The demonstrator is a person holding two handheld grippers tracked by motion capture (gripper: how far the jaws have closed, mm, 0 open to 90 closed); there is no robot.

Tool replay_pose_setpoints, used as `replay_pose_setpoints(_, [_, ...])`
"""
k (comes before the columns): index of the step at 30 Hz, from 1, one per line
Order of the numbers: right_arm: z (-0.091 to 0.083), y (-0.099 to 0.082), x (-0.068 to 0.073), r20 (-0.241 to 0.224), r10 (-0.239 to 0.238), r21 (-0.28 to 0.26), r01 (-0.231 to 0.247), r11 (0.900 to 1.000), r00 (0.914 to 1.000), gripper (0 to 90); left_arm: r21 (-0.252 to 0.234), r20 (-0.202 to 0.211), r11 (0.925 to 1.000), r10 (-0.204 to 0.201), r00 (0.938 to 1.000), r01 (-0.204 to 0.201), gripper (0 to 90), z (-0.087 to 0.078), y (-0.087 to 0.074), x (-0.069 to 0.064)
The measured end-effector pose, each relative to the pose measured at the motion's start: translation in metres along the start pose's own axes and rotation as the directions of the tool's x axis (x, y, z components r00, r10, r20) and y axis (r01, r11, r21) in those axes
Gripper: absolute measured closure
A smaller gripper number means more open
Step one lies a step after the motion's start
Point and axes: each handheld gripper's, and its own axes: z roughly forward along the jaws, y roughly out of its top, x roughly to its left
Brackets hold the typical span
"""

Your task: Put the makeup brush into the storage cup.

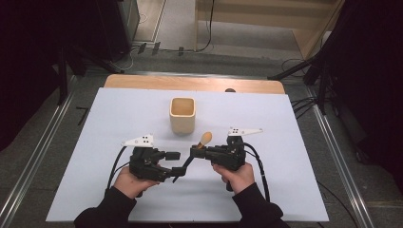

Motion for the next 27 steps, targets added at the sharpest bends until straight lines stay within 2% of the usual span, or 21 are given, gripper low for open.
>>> replay_pose_setpoints(2, [0.001,0.001,0.001,0.002,-0.011,0.014,0.011,0.9998,0.9999,78.7,0.007,0.009,0.9999,0.009,0.9999,-0.009,24.4,-0.001,0.000,-0.001])
replay_pose_setpoints(5, [0.002,0.004,0.004,0.006,-0.054,0.055,0.054,0.9970,0.9985,78.7,0.060,0.008,0.9965,0.058,0.9983,-0.058,24.5,-0.001,0.003,-0.002])
replay_pose_setpoints(6, [0.002,0.005,0.005,0.009,-0.068,0.067,0.067,0.9955,0.9977,78.7,0.060,0.008,0.9965,0.058,0.9983,-0.058,24.5,-0.001,0.003,-0.002])
replay_pose_setpoints(8, [0.002,0.007,0.007,0.013,-0.087,0.083,0.086,0.9929,0.9961,78.7,0.077,0.008,0.9929,0.090,0.9959,-0.091,24.5,-0.001,0.006,-0.003])
replay_pose_setpoints(10, [0.001,0.008,0.008,0.014,-0.100,0.091,0.098,0.9910,0.9949,78.7,0.083,0.008,0.9919,0.095,0.9954,-0.096,24.5,-0.001,0.006,-0.002])
replay_pose_setpoints(13, [0.000,0.009,0.009,0.014,-0.125,0.109,0.122,0.9865,0.9921,78.7,0.109,0.023,0.9829,0.147,0.9889,-0.148,24.9,-0.001,0.008,-0.003])
replay_pose_setpoints(18, [0.003,0.011,0.013,0.015,-0.181,0.149,0.177,0.9729,0.9834,78.7,0.151,0.054,0.9594,0.233,0.9710,-0.239,24.8,0.001,0.009,-0.004])
replay_pose_setpoints(22, [0.003,0.012,0.018,0.014,-0.230,0.172,0.224,0.9593,0.9731,78.7,0.162,0.068,0.9454,0.275,0.9590,-0.283,25.4,0.003,0.008,-0.006])
replay_pose_setpoints(23, [0.004,0.012,0.019,0.009,-0.241,0.180,0.235,0.9552,0.9705,78.7,0.163,0.069,0.9440,0.279,0.9579,-0.287,25.7,0.004,0.008,-0.006])
replay_pose_setpoints(25, [0.005,0.013,0.021,0.009,-0.264,0.196,0.257,0.9464,0.9645,78.7,0.167,0.076,0.9452,0.272,0.9594,-0.281,26.3,0.005,0.008,-0.005])
replay_pose_setpoints(26, [0.005,0.013,0.021,0.005,-0.276,0.204,0.270,0.9411,0.9610,78.7,0.168,0.075,0.9481,0.261,0.9626,-0.270,26.6,0.006,0.008,-0.004])
replay_pose_setpoints(27, [0.005,0.014,0.022,0.005,-0.289,0.211,0.281,0.9360,0.9573,78.7,0.162,0.079,0.9544,0.241,0.9674,-0.251,26.8,0.007,0.008,-0.003])
